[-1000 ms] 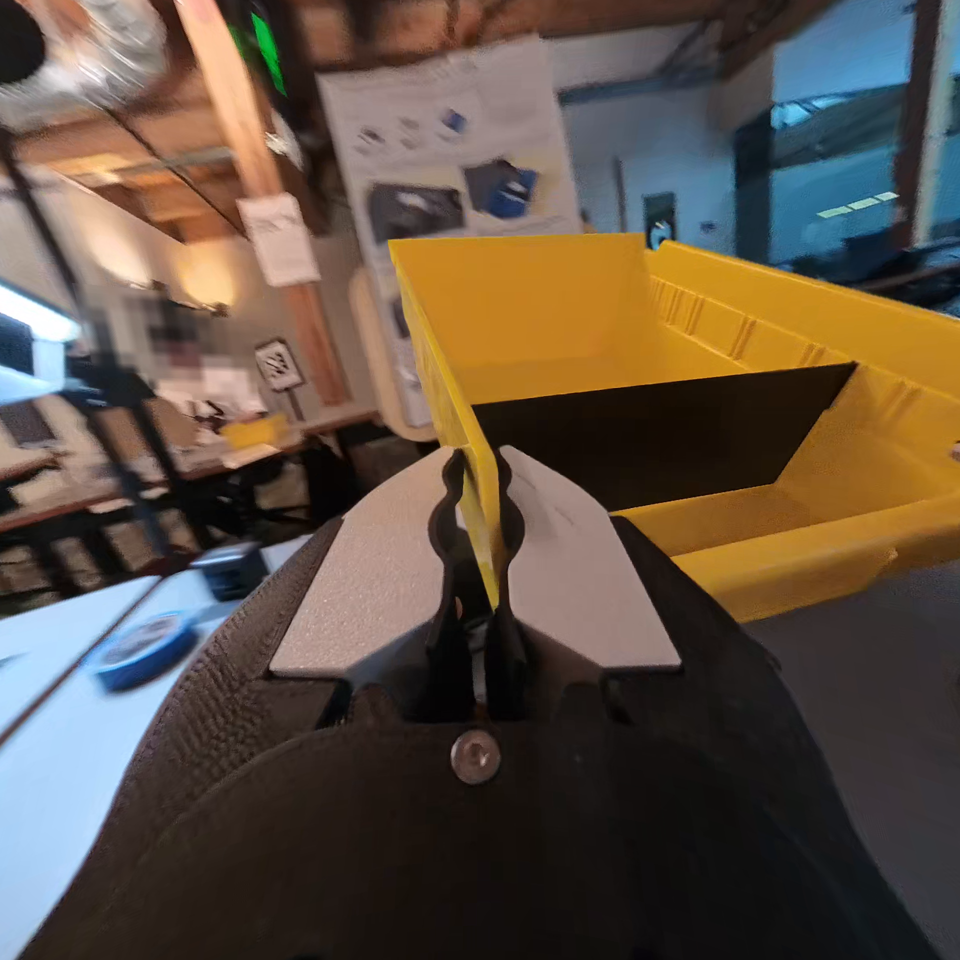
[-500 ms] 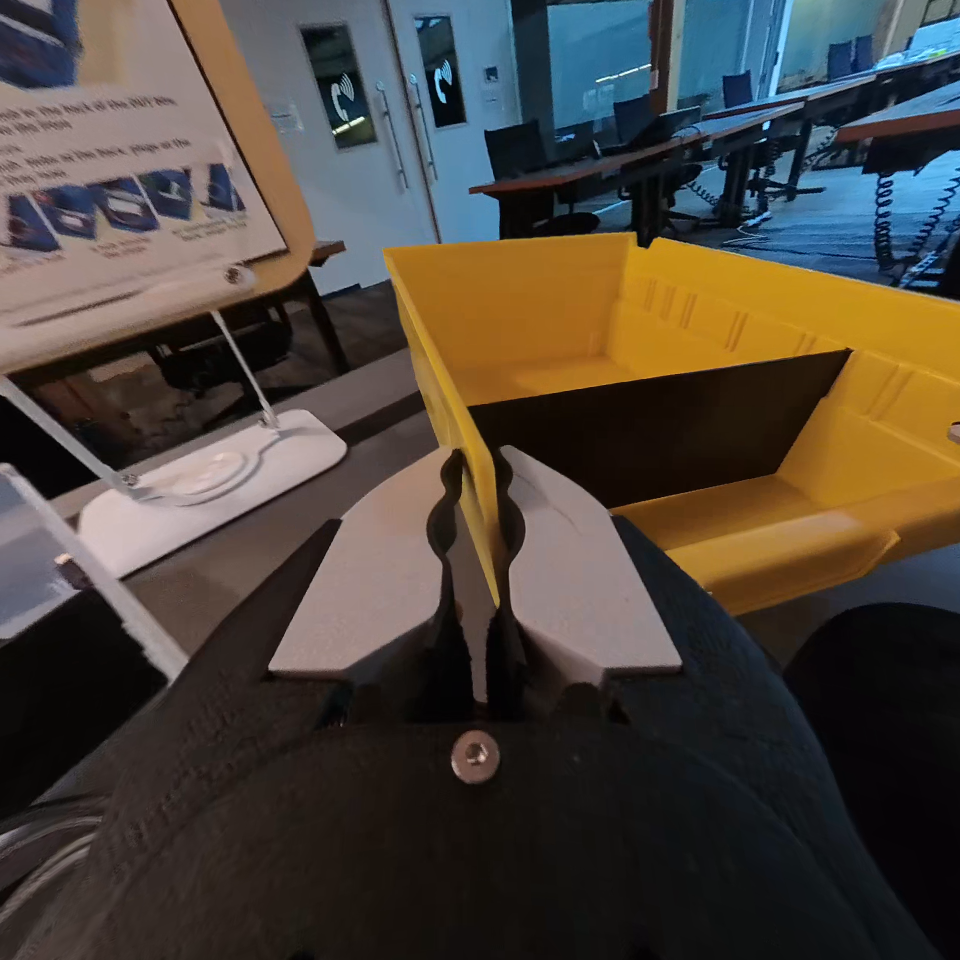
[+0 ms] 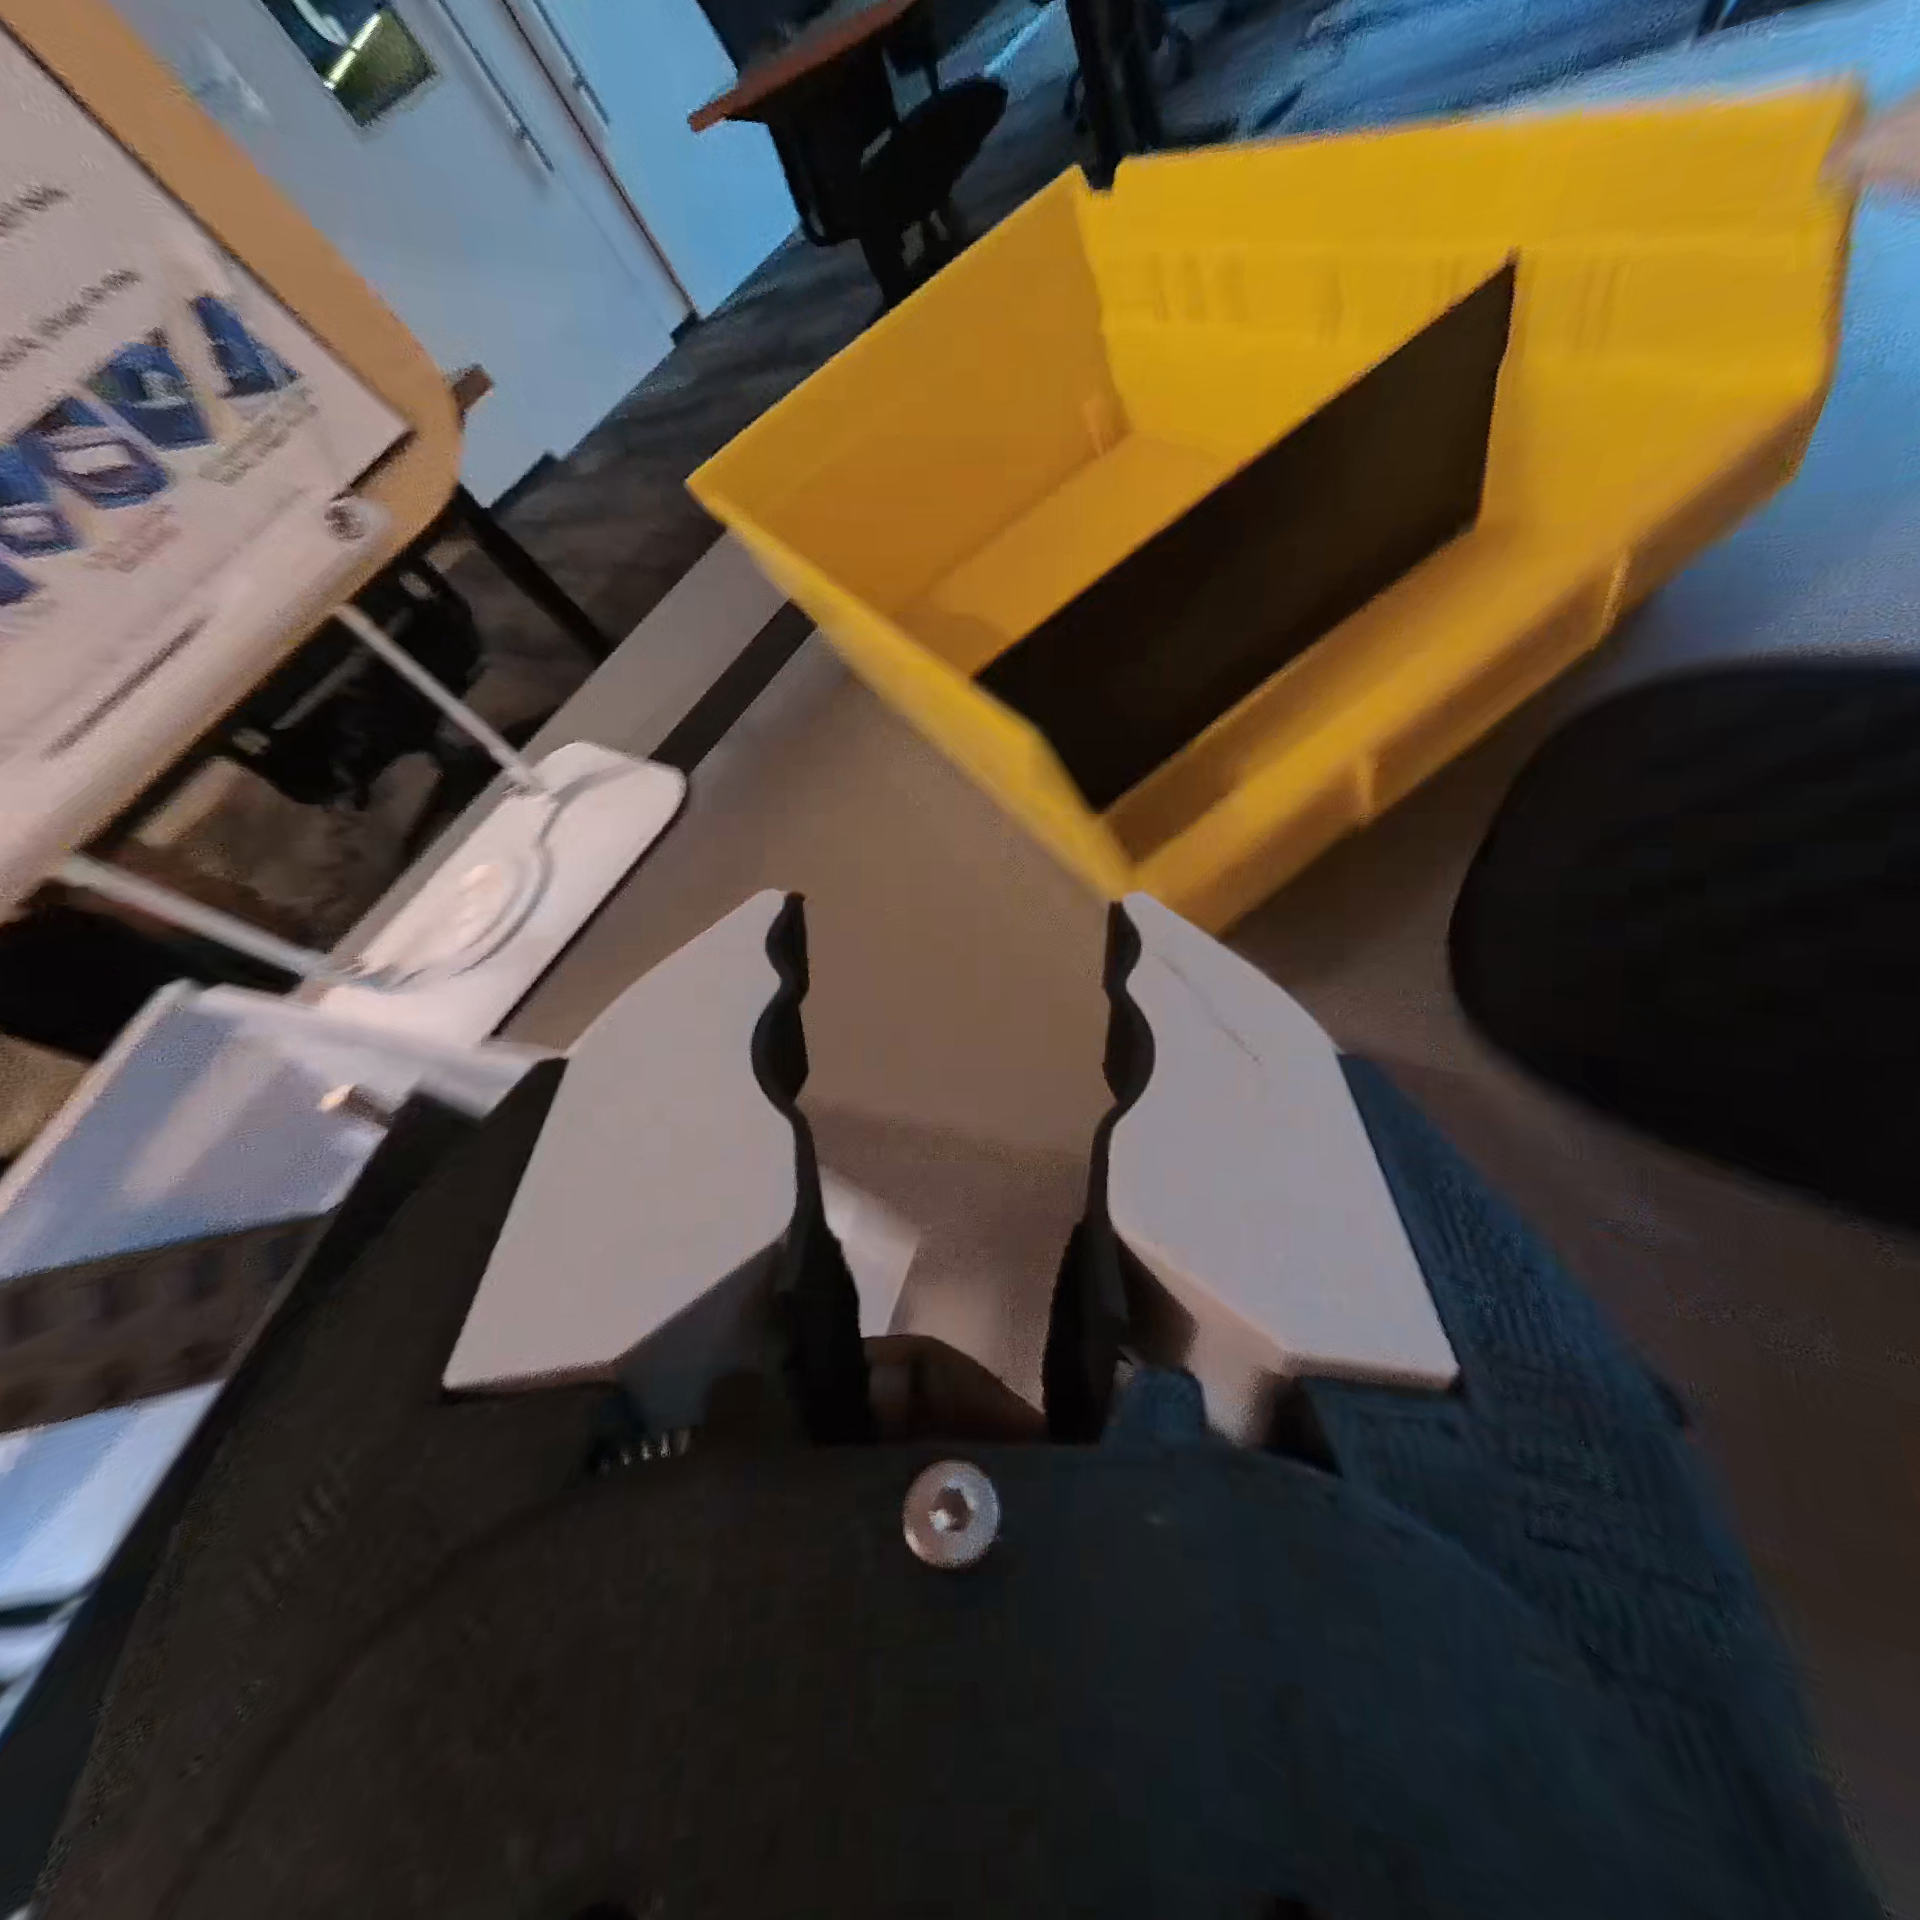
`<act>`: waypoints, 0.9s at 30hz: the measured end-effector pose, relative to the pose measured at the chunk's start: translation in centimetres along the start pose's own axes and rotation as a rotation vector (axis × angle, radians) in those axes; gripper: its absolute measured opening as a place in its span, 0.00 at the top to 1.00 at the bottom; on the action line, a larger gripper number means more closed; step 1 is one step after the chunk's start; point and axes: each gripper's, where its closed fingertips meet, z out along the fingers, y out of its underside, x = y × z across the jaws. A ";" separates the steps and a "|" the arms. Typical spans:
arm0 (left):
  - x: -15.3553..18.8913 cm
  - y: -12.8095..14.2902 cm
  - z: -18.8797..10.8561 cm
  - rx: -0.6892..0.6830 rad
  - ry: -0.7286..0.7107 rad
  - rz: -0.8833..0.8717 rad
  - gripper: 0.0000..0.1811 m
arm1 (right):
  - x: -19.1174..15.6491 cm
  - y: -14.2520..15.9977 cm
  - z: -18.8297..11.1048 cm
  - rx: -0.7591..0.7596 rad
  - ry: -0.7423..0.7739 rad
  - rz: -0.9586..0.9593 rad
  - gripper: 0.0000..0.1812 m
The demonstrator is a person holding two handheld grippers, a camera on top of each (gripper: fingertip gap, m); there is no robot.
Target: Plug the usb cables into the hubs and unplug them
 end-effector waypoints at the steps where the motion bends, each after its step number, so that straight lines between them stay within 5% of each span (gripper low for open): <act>1: -0.5 1.2 -1.4 -0.035 -0.018 0.049 0.70 | -0.6 -1.3 -0.3 0.046 -0.036 -0.048 0.83; 5: -3.3 8.6 -5.1 -0.287 -0.084 0.206 0.70 | -5.8 -4.9 0.7 0.108 -0.267 -0.171 0.77; 10: -5.4 13.3 -5.9 -0.428 -0.112 0.296 0.70 | -11.5 -2.4 4.3 -0.097 -0.421 -0.440 0.72; 17: -7.1 16.8 -7.2 -0.574 -0.128 0.314 0.80 | -10.7 0.0 6.5 -0.244 -0.356 -0.516 0.83; 27: -11.8 22.1 -14.9 -0.636 -0.232 0.263 0.78 | -4.6 6.7 3.9 -0.395 -0.181 -0.476 0.81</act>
